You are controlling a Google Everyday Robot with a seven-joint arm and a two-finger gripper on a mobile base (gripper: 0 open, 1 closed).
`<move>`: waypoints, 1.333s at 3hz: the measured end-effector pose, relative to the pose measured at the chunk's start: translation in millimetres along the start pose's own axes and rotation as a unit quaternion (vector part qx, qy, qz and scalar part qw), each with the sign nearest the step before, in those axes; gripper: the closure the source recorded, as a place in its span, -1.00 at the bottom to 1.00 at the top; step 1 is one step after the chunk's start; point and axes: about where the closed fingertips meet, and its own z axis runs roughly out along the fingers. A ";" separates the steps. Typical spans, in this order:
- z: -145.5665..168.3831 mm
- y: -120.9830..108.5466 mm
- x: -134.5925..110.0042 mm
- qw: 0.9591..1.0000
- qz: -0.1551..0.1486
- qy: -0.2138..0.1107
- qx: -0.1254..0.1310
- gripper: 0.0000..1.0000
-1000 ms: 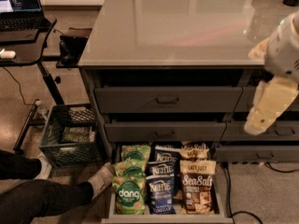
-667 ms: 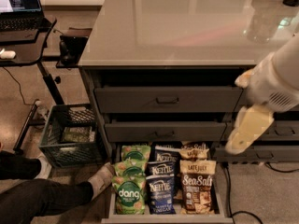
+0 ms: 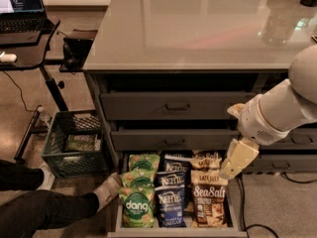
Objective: Pick green rice chip bag from bottom drawer and place on counter
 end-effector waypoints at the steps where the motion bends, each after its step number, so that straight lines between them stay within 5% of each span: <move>1: 0.9 0.2 0.2 1.000 -0.002 0.000 -0.001 -1.00; 3: 90.1 29.8 13.0 0.997 0.029 -0.043 -0.056 -1.00; 4: 143.7 27.9 20.3 0.993 0.051 -0.096 -0.049 -1.00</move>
Offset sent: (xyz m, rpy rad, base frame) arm -0.0115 0.0297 -0.0741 0.0865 0.1072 0.0397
